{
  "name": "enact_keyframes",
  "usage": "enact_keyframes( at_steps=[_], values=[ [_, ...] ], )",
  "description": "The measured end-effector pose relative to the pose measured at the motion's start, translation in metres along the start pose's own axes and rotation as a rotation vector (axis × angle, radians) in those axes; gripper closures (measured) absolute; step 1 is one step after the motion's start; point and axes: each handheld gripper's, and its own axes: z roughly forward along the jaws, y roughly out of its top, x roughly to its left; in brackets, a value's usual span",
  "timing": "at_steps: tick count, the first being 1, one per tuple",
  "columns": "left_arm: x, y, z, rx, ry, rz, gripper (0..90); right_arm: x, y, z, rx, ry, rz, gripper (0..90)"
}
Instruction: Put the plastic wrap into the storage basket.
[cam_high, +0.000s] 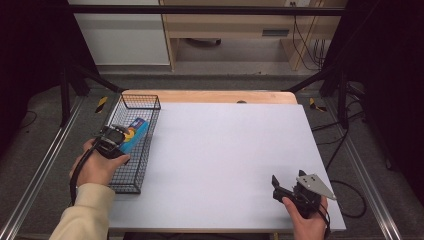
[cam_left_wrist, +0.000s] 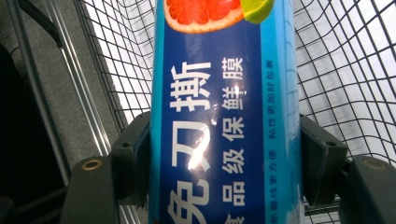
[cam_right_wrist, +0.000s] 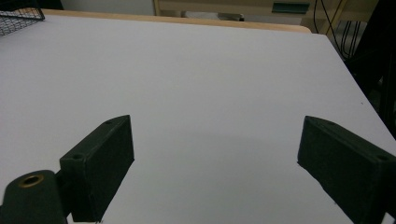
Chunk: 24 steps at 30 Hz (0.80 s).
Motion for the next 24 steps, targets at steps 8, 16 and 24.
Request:
enact_keyframes(
  at_steps=[8, 16, 24],
  values=[
    [0.0008, 0.0013, 0.0011, 0.009, -0.005, 0.005, 32.1, -0.0001, -0.0001, 0.0003, 0.000, 0.001, 0.002, 10.8],
    [0.0023, 0.0019, 0.0022, 0.012, -0.009, 0.007, 32.2, -0.0004, -0.0001, 0.0007, 0.001, 0.001, 0.001, 10.9],
    [0.0019, 0.0030, 0.0030, 0.018, -0.007, 0.012, 32.1, -0.0006, -0.0002, 0.0008, 0.002, 0.000, 0.001, 10.8]
  ],
)
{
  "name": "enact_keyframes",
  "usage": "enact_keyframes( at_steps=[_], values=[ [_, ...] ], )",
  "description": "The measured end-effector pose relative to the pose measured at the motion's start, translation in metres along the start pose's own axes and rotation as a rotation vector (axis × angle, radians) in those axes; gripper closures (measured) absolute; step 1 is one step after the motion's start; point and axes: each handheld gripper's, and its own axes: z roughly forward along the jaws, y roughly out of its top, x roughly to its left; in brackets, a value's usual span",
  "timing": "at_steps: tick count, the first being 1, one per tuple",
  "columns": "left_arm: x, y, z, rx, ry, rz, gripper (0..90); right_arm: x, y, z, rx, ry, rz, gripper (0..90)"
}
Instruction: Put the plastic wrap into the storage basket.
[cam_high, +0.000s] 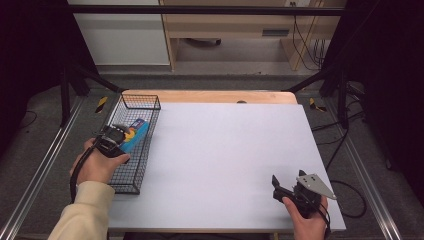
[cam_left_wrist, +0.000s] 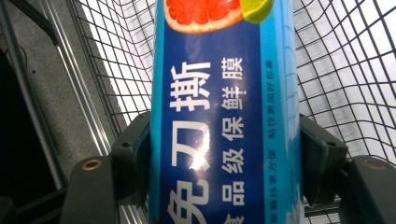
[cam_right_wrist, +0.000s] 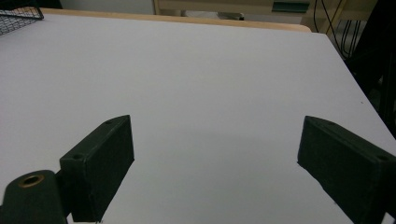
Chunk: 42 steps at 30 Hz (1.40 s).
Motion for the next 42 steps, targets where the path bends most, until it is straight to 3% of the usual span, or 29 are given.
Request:
enact_keyframes(
  at_steps=[15, 42],
  values=[
    [-0.001, 0.006, 0.005, 0.053, 0.002, 0.020, 32.1, 0.000, 0.000, 0.000, 0.001, 0.003, 0.000, 10.8],
    [-0.005, 0.012, 0.012, 0.103, 0.010, 0.033, 31.7, 0.000, 0.000, 0.000, 0.002, 0.005, -0.003, 10.8]
  ],
)
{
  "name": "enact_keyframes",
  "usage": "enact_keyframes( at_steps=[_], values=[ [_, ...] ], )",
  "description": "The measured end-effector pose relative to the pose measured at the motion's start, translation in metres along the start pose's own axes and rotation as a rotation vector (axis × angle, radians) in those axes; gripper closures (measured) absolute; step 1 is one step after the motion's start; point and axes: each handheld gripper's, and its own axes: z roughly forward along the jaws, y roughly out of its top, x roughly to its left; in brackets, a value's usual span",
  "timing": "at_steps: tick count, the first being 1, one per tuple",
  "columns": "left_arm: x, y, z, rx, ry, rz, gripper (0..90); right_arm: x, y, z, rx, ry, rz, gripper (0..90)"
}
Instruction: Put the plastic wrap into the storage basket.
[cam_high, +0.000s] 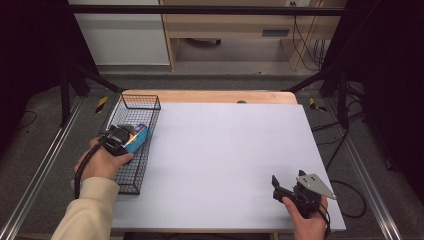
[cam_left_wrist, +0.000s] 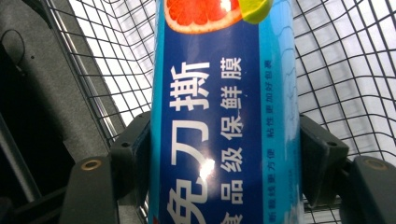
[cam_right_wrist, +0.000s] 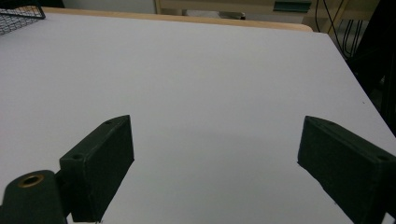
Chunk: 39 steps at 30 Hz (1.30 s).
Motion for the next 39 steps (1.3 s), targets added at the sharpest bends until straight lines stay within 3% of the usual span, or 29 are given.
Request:
enact_keyframes(
  at_steps=[2, 6, 8, 12, 17, 22, 25, 28, 31, 33, 34, 39],
  values=[
    [0.000, 0.000, 0.000, -0.002, 0.005, 0.007, 31.5, 0.000, 0.000, 0.000, 0.000, 0.000, 0.002, 10.7],
    [0.001, -0.004, -0.006, -0.033, 0.043, -0.014, 15.4, 0.000, 0.000, 0.000, 0.000, -0.002, 0.001, 10.6],
    [0.003, -0.007, -0.008, -0.046, 0.038, -0.021, 14.2, 0.000, 0.000, 0.000, 0.000, -0.002, 0.001, 10.6],
    [0.004, -0.012, -0.017, -0.126, 0.019, -0.042, 10.2, 0.000, 0.000, 0.000, 0.001, -0.001, 0.002, 10.5],
    [0.005, -0.016, -0.030, -0.181, 0.033, -0.040, 8.3, 0.000, 0.000, 0.000, 0.000, -0.002, 0.001, 10.4],
    [0.003, -0.024, -0.047, -0.276, 0.035, -0.039, 6.9, 0.000, 0.000, 0.000, 0.002, -0.001, -0.003, 10.3],
    [-0.004, -0.027, -0.060, -0.362, 0.046, -0.018, 7.4, 0.000, 0.000, 0.000, 0.003, -0.002, -0.003, 10.2],
    [-0.009, -0.028, -0.066, -0.394, 0.046, 0.000, 7.2, -0.001, -0.001, 0.000, 0.004, -0.005, -0.005, 10.1],
    [-0.020, -0.027, -0.078, -0.469, -0.010, 0.025, 6.7, -0.002, 0.000, 0.000, 0.003, -0.007, -0.004, 10.1],
    [-0.024, -0.026, -0.080, -0.490, -0.020, 0.025, 6.8, -0.002, 0.000, 0.000, 0.003, -0.007, -0.006, 10.1],
    [-0.029, -0.026, -0.085, -0.509, -0.027, 0.049, 6.7, -0.001, 0.000, 0.001, 0.005, -0.009, -0.010, 9.9],
    [-0.040, -0.024, -0.092, -0.541, -0.054, 0.091, 6.7, -0.001, 0.000, 0.000, 0.004, -0.012, -0.014, 9.7]
  ],
)
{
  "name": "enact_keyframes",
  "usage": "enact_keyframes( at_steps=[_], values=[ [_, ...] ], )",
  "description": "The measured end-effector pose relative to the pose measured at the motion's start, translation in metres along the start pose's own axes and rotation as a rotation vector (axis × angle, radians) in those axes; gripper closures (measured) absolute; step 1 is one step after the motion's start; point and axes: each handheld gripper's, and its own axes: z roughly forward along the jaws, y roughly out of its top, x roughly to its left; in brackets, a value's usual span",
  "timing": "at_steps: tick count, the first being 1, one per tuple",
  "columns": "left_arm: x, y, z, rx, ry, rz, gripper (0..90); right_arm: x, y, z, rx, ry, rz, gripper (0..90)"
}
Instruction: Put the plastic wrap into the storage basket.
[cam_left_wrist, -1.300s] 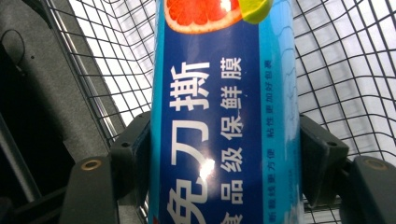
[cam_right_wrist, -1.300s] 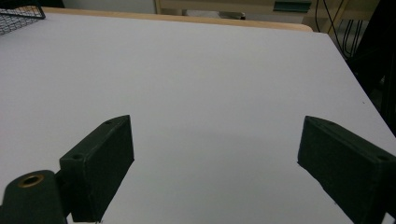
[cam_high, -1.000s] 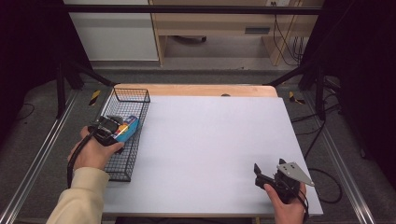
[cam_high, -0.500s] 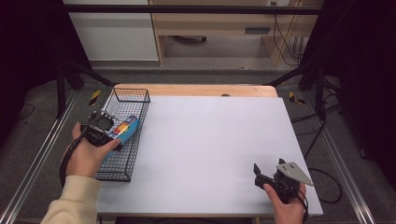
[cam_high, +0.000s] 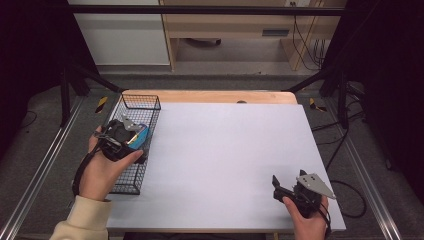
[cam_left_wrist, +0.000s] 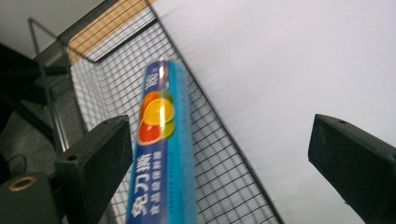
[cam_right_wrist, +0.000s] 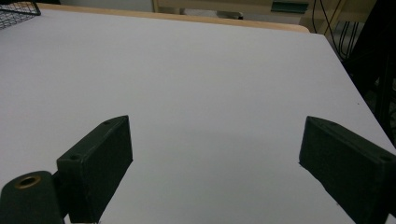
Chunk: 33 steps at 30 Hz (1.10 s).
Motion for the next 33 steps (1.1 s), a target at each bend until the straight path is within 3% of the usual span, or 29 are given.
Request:
enact_keyframes(
  at_steps=[7, 8, 9, 12, 17, 23, 28, 30, 31, 33],
  values=[
    [-0.021, 0.009, -0.010, -0.063, -0.048, 0.058, 6.3, -0.003, 0.000, -0.001, -0.004, -0.009, 0.006, 9.2],
    [-0.029, 0.012, -0.012, -0.098, -0.056, 0.069, 6.2, -0.003, 0.000, -0.002, -0.003, -0.010, 0.006, 8.7],
    [-0.029, 0.012, -0.012, -0.098, -0.056, 0.069, 6.3, -0.003, 0.000, -0.001, -0.003, -0.011, 0.006, 8.5],
    [-0.044, 0.014, -0.014, -0.158, -0.072, 0.090, 6.5, -0.005, 0.000, -0.001, -0.001, -0.016, 0.004, 7.9],
    [-0.062, 0.015, -0.010, -0.185, -0.118, 0.125, 6.3, -0.007, -0.001, -0.001, 0.005, -0.019, 0.003, 7.1],
    [-0.091, 0.013, 0.016, -0.202, -0.197, 0.180, 6.2, -0.010, -0.001, -0.002, 0.008, -0.031, 0.008, 6.5],
    [-0.110, 0.012, 0.035, -0.179, -0.238, 0.233, 5.9, -0.011, -0.002, -0.001, 0.016, -0.040, 0.005, 6.1],
    [-0.120, 0.011, 0.051, -0.173, -0.253, 0.261, 5.4, -0.011, -0.002, -0.001, 0.020, -0.041, 0.007, 5.9],
    [-0.120, 0.011, 0.051, -0.173, -0.253, 0.261, 5.2, -0.011, -0.003, -0.001, 0.022, -0.041, 0.008, 5.8],
    [-0.127, 0.004, 0.070, -0.177, -0.297, 0.256, 5.1, -0.011, -0.003, 0.000, 0.023, -0.040, 0.008, 5.4]
  ],
)
